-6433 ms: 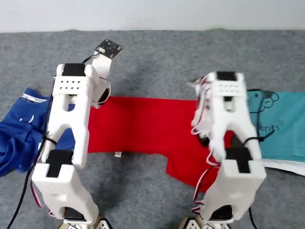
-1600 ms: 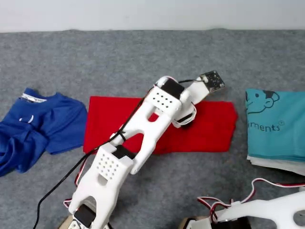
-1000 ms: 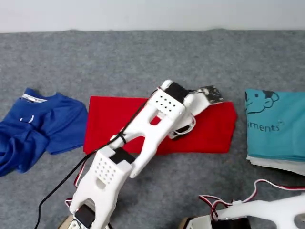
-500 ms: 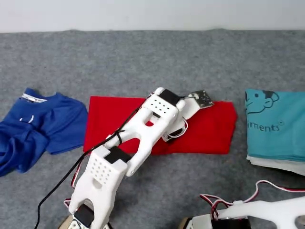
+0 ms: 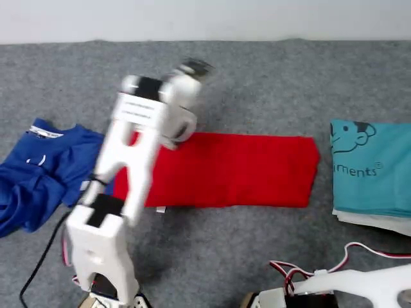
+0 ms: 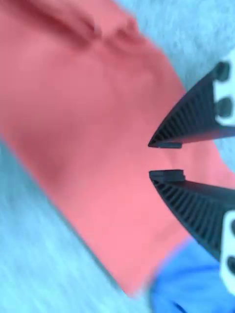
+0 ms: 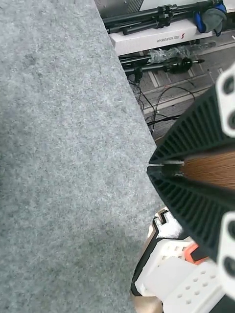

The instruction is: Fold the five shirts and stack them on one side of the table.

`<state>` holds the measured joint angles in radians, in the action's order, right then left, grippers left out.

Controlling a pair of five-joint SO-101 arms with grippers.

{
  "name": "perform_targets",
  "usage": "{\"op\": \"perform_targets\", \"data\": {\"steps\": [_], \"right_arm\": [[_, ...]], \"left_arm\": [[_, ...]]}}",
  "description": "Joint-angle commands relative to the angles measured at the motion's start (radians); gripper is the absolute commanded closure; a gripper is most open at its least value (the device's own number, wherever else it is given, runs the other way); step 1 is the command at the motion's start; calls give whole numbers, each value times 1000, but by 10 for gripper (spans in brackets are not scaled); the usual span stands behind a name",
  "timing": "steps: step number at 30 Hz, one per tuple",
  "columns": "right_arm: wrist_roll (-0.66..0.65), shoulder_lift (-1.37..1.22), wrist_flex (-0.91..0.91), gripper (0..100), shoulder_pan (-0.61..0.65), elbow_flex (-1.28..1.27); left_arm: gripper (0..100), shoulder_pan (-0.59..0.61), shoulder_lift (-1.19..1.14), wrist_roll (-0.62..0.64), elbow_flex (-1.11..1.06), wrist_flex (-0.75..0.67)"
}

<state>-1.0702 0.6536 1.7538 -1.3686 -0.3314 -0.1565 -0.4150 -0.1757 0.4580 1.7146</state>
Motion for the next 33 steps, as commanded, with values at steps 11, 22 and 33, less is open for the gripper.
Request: {"op": "perform_targets", "data": {"steps": [11,22,33], "right_arm": [[-8,25,38,979,-4,14],[-6,27,39,979,-30,12],[-2,27,39,979,-30,8]], "left_arm": [[848,539,60,-117,-443,-381],[886,824,-91,-288,-555,-572],[960,1008,-114,-382,-300,-408]]}}
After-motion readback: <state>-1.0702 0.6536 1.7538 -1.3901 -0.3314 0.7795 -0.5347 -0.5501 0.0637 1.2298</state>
